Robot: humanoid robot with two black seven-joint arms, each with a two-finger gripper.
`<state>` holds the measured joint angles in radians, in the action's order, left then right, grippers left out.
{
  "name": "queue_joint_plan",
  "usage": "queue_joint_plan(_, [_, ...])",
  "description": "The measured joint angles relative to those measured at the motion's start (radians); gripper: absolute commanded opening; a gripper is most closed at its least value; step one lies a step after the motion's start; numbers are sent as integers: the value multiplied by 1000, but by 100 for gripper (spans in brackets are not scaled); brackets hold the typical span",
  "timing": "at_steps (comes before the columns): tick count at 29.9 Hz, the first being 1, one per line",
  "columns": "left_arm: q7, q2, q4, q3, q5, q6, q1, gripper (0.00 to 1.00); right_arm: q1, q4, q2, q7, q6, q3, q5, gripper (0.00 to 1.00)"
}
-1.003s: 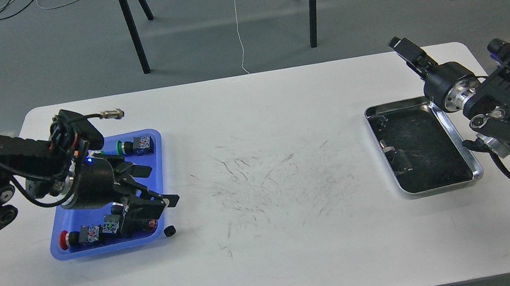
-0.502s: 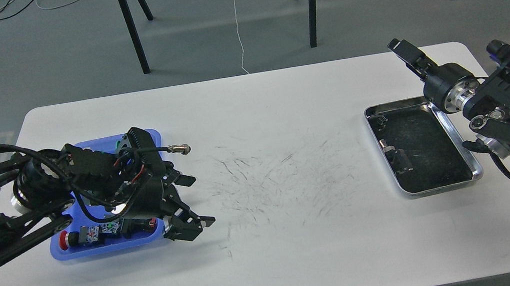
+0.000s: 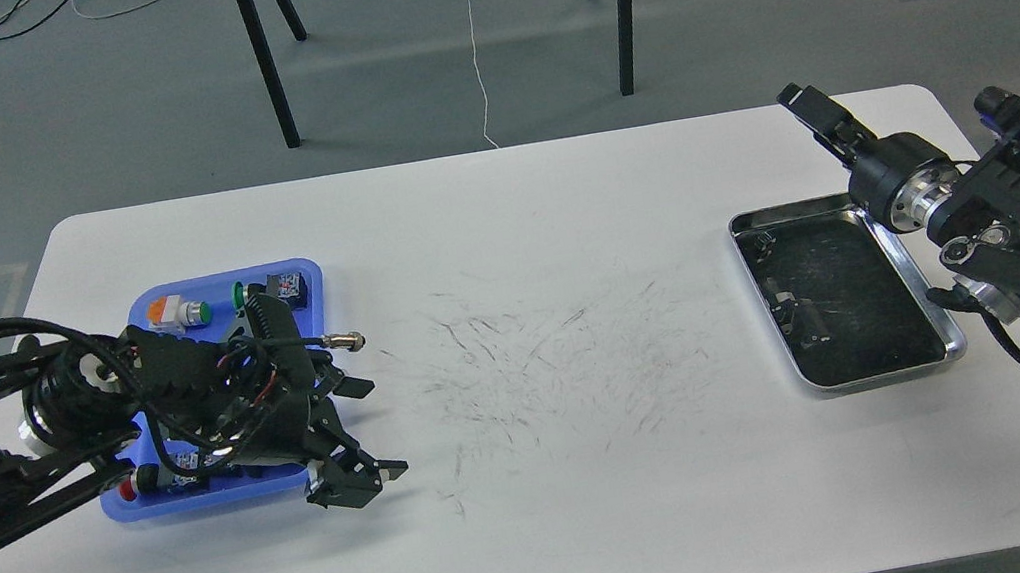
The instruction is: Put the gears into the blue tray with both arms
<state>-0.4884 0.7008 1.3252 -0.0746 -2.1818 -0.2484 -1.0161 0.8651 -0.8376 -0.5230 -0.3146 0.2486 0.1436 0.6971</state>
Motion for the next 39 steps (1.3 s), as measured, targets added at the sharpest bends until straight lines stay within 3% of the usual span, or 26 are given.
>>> queue_joint_plan(23, [0, -18, -82, -97, 0, 111, 10, 99, -9, 2, 2, 0, 0, -3, 4, 84])
queue_joint_plan(33, [0, -18, -86, -107, 0, 119, 7, 83, -11, 2, 3, 0, 0, -4, 5, 85])
queue_joint_plan(39, [0, -20, -92, -109, 0, 133, 6, 80, -11, 2, 4, 0, 0, -6, 4, 85])
